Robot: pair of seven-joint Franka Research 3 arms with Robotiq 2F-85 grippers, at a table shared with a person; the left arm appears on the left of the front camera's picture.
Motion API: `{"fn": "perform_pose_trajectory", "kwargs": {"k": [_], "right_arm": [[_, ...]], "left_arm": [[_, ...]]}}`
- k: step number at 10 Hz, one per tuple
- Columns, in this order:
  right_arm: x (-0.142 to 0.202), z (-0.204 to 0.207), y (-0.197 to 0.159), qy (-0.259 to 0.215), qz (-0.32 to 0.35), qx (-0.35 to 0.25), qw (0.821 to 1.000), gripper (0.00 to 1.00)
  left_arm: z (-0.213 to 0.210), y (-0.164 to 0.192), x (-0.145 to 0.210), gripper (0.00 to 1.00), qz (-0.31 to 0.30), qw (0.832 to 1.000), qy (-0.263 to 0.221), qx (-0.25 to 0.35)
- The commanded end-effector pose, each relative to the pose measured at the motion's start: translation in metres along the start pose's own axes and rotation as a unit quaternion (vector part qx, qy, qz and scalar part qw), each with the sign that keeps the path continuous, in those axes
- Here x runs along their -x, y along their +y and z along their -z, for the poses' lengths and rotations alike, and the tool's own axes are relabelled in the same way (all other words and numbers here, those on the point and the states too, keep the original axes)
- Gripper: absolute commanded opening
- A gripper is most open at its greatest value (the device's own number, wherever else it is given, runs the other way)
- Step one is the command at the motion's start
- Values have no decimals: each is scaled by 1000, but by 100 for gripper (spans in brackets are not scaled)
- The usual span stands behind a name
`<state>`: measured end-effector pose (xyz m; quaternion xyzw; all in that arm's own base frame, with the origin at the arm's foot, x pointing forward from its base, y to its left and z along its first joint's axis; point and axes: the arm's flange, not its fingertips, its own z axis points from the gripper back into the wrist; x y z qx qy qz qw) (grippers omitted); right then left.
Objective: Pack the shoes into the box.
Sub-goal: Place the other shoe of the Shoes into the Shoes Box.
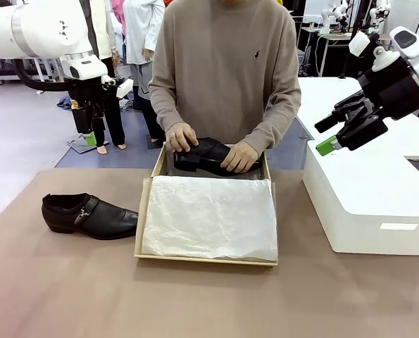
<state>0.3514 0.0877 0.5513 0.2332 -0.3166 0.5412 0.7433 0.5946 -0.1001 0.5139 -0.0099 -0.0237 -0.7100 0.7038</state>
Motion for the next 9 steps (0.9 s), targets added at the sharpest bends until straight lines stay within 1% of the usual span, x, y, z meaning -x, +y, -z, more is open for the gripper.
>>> {"fn": "perform_pose_trajectory", "kwargs": {"k": [1,4,7,9], "right_arm": [[-1,2,-2,-16,-11,-6,1000,100],[-1,2,-2,-16,-11,-6,1000,100],[-1,2,-2,-16,-11,-6,1000,100],[-1,2,-2,-16,-11,-6,1000,100]], "left_arm": [[0,0,0,100,0,1000,0,0],[3,-33,24,100,-14,999,-15,24],[16,-63,45,100,-64,998,12,2],[35,-76,53,100,-60,998,13,13]]}}
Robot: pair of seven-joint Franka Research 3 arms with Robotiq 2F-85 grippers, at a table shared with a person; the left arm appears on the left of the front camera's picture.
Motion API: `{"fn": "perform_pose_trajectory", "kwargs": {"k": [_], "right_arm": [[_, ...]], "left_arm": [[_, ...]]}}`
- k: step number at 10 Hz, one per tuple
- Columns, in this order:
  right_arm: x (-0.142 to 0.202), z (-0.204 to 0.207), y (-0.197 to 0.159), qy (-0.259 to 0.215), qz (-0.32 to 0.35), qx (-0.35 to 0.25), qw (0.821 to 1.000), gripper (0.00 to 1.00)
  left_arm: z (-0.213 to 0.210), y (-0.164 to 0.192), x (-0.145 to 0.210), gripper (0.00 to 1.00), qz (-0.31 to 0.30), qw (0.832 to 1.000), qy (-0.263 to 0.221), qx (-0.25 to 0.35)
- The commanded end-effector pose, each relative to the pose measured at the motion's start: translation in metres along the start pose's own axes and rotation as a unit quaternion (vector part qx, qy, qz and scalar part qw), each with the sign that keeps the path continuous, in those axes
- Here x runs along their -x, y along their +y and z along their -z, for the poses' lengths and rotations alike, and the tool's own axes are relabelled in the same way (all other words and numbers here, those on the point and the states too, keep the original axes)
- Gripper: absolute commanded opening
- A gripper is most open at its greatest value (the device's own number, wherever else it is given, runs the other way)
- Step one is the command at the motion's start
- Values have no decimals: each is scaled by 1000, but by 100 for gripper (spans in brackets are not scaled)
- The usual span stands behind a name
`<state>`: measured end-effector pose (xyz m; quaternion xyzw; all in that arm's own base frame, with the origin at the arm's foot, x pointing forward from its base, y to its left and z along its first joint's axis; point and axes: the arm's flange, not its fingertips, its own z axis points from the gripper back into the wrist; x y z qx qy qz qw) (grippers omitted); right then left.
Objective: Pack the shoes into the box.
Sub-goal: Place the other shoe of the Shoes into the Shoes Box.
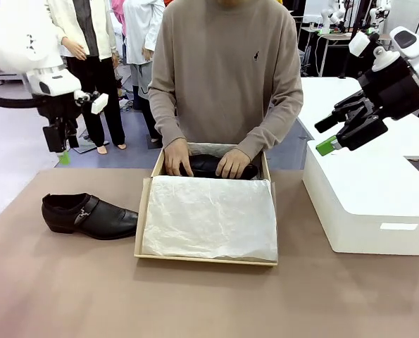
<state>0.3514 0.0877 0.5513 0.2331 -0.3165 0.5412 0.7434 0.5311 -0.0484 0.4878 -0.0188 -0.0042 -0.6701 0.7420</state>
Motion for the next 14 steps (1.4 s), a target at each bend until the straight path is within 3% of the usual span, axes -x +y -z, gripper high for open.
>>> {"fn": "perform_pose_trajectory", "kwargs": {"k": [1,4,14], "right_arm": [[-1,2,-2,-16,-11,-6,1000,100],[-1,2,-2,-16,-11,-6,1000,100],[-1,2,-2,-16,-11,-6,1000,100]], "left_arm": [[22,-13,6,100,2,1000,8,-1],[40,-8,15,100,7,999,1,32],[56,1,15,100,10,1000,7,27]]}}
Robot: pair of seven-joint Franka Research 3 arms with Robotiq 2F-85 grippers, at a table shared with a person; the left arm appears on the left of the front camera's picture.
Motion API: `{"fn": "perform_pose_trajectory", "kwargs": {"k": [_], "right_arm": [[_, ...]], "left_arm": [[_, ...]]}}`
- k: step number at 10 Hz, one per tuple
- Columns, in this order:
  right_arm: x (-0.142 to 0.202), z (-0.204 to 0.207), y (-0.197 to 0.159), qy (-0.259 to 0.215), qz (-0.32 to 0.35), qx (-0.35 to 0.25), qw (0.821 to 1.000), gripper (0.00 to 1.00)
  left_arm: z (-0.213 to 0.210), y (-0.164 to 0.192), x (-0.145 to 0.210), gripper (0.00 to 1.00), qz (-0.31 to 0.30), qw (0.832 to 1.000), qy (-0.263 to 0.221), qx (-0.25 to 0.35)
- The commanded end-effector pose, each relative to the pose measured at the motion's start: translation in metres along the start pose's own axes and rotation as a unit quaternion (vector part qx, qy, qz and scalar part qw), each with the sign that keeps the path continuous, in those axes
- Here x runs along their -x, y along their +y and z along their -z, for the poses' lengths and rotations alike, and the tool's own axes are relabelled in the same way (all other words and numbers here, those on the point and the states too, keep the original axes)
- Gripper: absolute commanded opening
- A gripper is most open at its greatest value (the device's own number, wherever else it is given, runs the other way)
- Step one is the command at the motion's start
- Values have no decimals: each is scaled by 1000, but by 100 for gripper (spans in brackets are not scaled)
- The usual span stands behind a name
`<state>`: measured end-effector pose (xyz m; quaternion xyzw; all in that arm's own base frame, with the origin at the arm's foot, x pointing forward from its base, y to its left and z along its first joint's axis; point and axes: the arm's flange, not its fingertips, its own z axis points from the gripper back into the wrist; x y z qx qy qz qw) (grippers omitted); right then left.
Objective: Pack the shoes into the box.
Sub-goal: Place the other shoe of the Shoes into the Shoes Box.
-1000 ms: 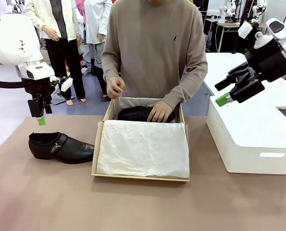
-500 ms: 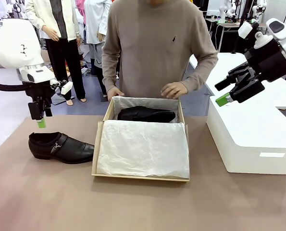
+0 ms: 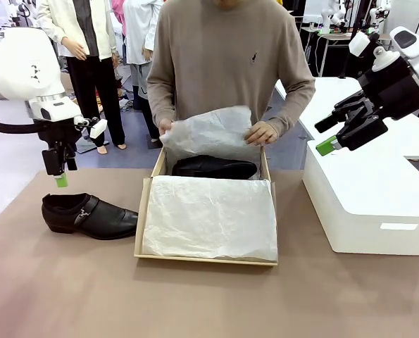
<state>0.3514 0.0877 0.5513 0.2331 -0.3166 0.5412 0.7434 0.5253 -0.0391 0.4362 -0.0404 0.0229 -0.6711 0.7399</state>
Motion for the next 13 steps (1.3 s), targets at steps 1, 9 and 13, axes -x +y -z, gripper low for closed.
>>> {"fn": "perform_pose_trajectory", "kwargs": {"k": [1,9,13], "right_arm": [[-1,2,-2,-16,-11,-6,1000,100],[-1,2,-2,-16,-11,-6,1000,100],[-1,2,-2,-16,-11,-6,1000,100]], "left_arm": [[10,11,6,100,11,1000,-3,-16],[43,28,22,100,48,999,-1,6],[53,33,22,100,46,999,1,10]]}}
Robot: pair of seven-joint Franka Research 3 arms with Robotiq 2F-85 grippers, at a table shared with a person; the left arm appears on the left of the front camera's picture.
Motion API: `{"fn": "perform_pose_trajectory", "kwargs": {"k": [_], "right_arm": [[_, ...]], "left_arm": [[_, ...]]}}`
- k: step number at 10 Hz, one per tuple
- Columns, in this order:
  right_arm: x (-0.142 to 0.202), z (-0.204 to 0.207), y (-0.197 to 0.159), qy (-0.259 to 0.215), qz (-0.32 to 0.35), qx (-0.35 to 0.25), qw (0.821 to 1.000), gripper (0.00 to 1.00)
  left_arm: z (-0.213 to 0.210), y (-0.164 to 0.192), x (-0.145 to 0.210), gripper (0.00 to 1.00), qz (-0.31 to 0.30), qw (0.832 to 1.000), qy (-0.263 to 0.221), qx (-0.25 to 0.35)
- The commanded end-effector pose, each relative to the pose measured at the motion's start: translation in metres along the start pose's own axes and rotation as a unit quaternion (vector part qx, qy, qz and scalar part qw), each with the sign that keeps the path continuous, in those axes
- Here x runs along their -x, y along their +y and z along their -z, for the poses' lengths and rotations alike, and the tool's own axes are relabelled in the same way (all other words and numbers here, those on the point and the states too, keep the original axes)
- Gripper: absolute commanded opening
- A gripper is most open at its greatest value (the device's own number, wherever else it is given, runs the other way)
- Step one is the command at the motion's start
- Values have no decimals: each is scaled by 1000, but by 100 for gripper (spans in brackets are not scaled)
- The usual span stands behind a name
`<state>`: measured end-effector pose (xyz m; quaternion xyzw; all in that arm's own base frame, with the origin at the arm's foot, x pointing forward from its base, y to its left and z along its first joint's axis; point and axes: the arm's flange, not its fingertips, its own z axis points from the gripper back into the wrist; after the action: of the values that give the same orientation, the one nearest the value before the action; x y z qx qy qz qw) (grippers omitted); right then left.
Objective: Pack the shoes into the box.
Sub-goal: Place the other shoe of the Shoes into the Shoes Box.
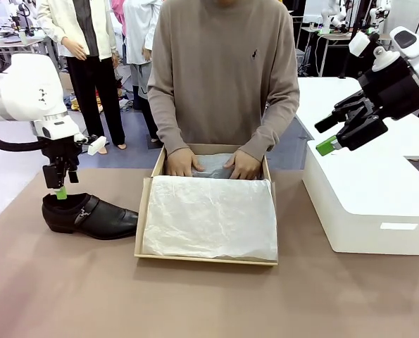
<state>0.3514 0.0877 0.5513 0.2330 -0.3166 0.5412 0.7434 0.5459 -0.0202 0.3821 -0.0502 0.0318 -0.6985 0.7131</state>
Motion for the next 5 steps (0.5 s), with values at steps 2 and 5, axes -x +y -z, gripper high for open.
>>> {"fn": "perform_pose_trajectory", "kwargs": {"k": [2,5], "right_arm": [[-1,2,-2,-16,-11,-6,1000,100],[-1,2,-2,-16,-11,-6,1000,100]], "left_arm": [[7,10,4,100,10,1000,-3,-6],[17,16,1,100,8,1000,-4,0]]}}
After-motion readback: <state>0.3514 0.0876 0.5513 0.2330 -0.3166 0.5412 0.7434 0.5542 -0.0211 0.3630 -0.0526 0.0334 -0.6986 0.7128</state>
